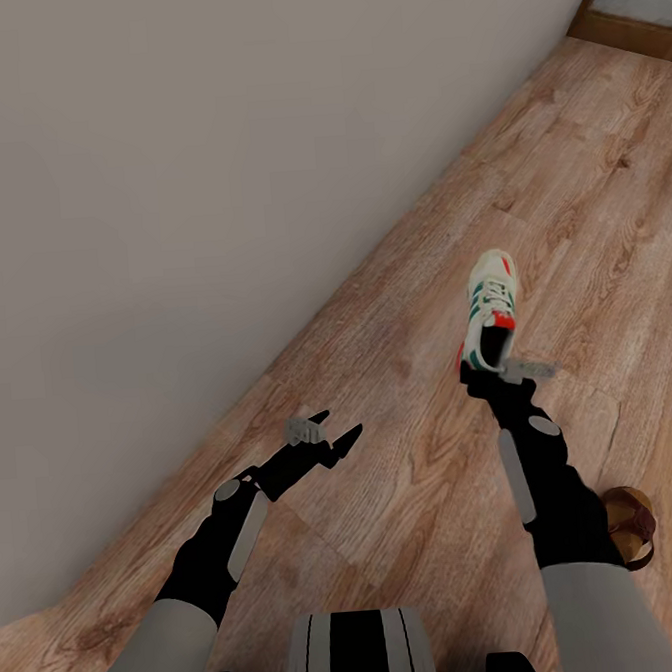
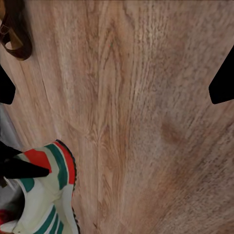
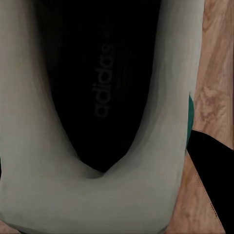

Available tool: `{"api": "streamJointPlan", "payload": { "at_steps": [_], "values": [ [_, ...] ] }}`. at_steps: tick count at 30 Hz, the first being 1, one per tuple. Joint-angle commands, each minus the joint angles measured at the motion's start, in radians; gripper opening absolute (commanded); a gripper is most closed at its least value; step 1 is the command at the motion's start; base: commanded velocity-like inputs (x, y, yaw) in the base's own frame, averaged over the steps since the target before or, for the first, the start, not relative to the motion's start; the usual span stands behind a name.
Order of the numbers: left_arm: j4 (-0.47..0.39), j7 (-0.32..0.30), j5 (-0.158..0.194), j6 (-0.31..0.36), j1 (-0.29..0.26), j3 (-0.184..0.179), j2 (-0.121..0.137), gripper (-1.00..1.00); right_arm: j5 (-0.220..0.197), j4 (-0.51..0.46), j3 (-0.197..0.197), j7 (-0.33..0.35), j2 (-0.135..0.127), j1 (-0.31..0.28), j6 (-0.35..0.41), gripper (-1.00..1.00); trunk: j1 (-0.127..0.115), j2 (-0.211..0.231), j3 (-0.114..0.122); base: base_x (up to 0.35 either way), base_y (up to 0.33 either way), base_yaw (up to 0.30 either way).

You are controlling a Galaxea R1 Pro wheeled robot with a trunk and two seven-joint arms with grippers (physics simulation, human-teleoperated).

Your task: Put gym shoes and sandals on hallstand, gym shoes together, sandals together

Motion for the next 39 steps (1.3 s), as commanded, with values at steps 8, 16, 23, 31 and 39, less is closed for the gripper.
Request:
{"api": "streamJointPlan", "payload": {
  "at_steps": [8, 16, 23, 31, 39],
  "values": [
    [0.0, -0.002, 0.006, 0.003, 0.0, 0.0, 0.0, 1.0, -0.004, -0.093, -0.001, -0.004, 0.002, 0.0, 0.077, -1.0, -0.002, 0.001, 0.015, 0.0, 0.0, 0.0],
    [0.0, -0.003, 0.006, 0.005, 0.0, 0.0, 0.001, 1.0, -0.004, -0.14, 0.0, -0.002, 0.002, 0.012, 0.078, -1.0, -0.006, 0.003, 0.046, 0.0, 0.0, 0.0],
    [0.0, -0.004, 0.006, 0.05, 0.0, 0.0, 0.002, 1.0, -0.002, -0.144, 0.0, -0.003, 0.002, 0.039, 0.079, -1.0, -0.009, 0.004, 0.073, 0.0, 0.0, -0.002],
    [0.001, -0.004, 0.006, 0.059, 0.001, 0.001, 0.009, 1.0, 0.003, -0.144, -0.001, -0.005, 0.002, 0.042, 0.08, -1.0, -0.012, 0.006, 0.111, 0.0, 0.0, -0.167],
    [0.001, -0.004, -0.018, 0.061, 0.002, 0.002, 0.016, 1.0, 0.005, -0.144, -0.001, -0.005, 0.002, 0.043, 0.081, -1.0, -0.016, 0.008, 0.152, 0.0, 0.0, -0.231]
  ]
}}
